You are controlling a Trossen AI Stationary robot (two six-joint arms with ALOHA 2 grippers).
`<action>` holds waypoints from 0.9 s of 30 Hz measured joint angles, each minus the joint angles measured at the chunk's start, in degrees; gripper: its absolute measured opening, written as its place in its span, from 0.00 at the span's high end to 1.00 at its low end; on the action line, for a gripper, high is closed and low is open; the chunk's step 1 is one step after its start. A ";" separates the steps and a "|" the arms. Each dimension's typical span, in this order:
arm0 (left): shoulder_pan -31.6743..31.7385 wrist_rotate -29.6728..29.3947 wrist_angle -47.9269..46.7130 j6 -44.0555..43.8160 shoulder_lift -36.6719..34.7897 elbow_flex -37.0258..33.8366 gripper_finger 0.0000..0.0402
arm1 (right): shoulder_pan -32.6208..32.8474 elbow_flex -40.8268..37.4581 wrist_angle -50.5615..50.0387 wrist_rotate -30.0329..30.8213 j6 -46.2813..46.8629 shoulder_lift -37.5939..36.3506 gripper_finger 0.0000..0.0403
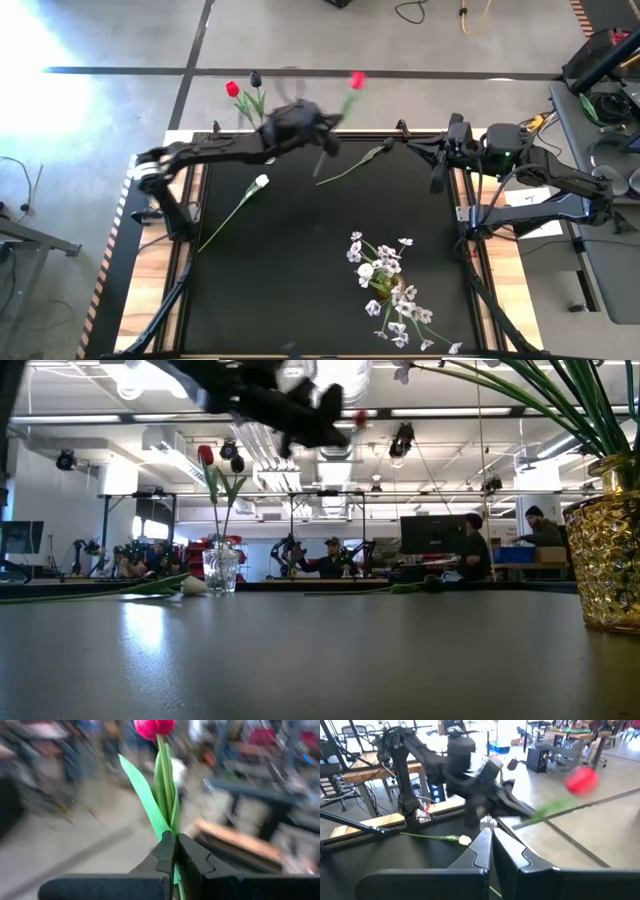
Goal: Sort flowers into vase by color
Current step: Put the red flower into the transparent vase
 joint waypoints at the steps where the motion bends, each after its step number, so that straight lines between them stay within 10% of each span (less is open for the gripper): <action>1: 0.24 -2.63 3.57 0.84 -2.96 -3.96 1.00 | 0.00 0.00 0.88 0.00 -0.35 0.00 0.98; 13: 5.41 -22.86 37.68 9.35 -21.88 -38.93 1.00 | 0.01 0.00 10.36 0.49 -4.89 0.21 0.98; 27: 18.55 -17.09 48.13 19.14 -22.04 -42.70 1.00 | 0.02 0.00 12.59 2.34 -3.88 2.81 0.98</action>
